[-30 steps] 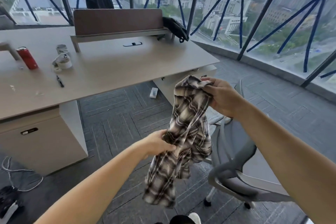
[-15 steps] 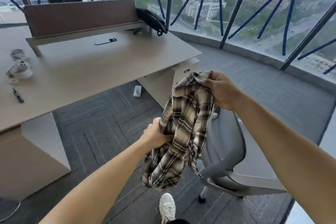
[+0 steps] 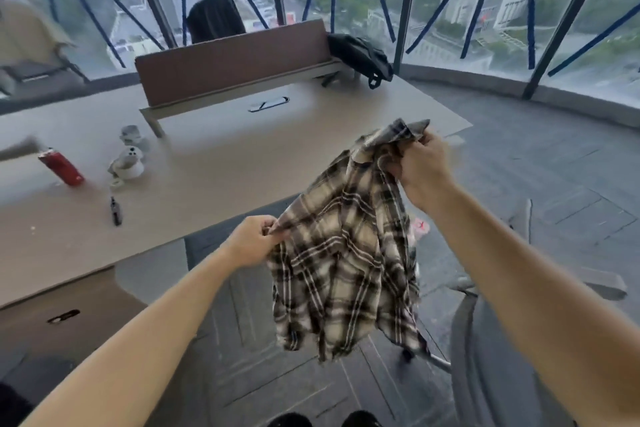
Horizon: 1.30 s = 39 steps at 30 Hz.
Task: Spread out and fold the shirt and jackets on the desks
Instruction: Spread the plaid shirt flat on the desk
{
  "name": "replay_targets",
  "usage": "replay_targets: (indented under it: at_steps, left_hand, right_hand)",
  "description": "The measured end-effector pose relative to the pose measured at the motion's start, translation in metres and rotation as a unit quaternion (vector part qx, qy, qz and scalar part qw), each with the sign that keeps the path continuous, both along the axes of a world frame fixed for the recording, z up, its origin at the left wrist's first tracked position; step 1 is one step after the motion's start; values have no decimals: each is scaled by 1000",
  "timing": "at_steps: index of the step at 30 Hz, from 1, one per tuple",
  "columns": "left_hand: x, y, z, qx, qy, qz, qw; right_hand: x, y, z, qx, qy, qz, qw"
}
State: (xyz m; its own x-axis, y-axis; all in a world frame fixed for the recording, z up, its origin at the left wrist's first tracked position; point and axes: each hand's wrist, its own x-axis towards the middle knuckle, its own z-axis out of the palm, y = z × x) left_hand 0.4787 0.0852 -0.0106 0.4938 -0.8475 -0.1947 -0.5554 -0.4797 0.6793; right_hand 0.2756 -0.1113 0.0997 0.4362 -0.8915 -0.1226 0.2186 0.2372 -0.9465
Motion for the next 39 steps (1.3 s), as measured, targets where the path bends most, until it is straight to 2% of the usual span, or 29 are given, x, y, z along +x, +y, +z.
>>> replay_targets:
  at_steps: [2,6,10,15,18,20,22,24,25,27,29,31,34,36,39]
  left_hand:
    - [29,-8,4,-33,-67,62,995]
    - [100,-29,15,-106,-117,200,967]
    - [177,-61,38,-137,-178,225,948]
    - [248,-124,59,-172,-174,256,935]
    - [257,-154,48,-136,-206,260,934]
    - [259,-165,28,-135,-163,222,952]
    - [267,-172,4,-114,-24,152,981]
    - [284,-181,-15,-48,102,89,990]
    - [291,-188,-20,-21,125,62,990]
    - [309,-204,-32,10,100,27,995]
    - [329,-218,-32,0,80,36,996]
    - [361,-225,-33,3,108,75,991]
    - [410,-221,-21,17,115,131,985]
    - [439,-211,-7,41,79,159,983]
    - [485,-198,14,66,-21,240,968]
  right_hand:
    - [36,-4,7,16,-30,45,998]
    - [104,-25,16,66,-70,99,990]
    - [176,-52,27,115,-123,117,979]
    - [275,-87,57,85,-138,143,976]
    - [332,-108,66,68,-134,138,979]
    - [364,-122,67,73,-136,128,980]
    - [395,-136,64,82,-136,132,979]
    - [425,-150,61,91,-140,146,975]
    - [440,-157,59,92,-141,155,973]
    - [468,-171,58,96,-147,172,969]
    - [497,-191,58,114,-155,166,967]
    - [527,-218,52,134,-157,128,970]
    - [575,-266,15,118,-92,35,988]
    - [609,-290,-24,76,-10,-5,997]
    - [648,-303,-93,10,115,46,992]
